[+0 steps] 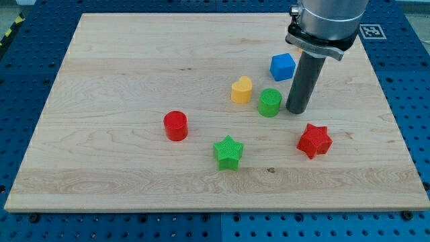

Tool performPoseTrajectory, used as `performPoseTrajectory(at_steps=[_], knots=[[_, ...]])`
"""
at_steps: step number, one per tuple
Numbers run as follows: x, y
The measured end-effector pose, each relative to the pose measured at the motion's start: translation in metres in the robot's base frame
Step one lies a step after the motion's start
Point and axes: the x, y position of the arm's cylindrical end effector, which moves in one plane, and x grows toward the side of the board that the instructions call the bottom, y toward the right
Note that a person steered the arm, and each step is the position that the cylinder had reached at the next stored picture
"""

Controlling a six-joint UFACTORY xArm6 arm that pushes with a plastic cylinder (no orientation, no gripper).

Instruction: Slide the green circle and red star diagonal to each other

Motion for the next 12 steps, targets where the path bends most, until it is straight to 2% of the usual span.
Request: performPoseTrajectory(at_steps=[2, 4, 7, 8, 9, 11, 12], knots=[[-0.027, -0.001], [0.0, -0.043], [0.001, -0.115], [0.001, -0.121], [0.001, -0.102], [0.006, -0.022], [0.039, 0.03]])
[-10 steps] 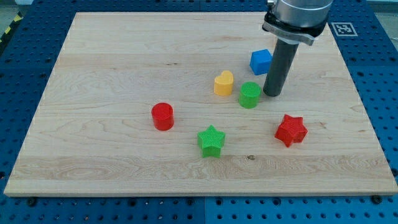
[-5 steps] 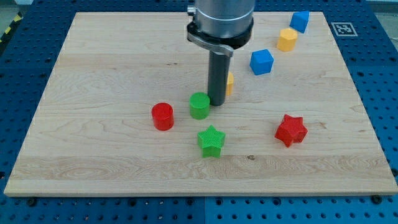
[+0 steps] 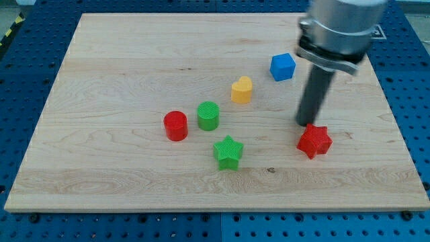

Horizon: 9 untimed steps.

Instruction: Slide the green circle and red star diagonal to each other

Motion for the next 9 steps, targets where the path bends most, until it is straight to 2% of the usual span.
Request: performPoseTrajectory(at_steps=[1, 2, 4, 7, 9], knots=[[0.022, 0.034], [0.023, 0.025], [0.028, -0.039], [0.028, -0.102], [0.028, -0.122]])
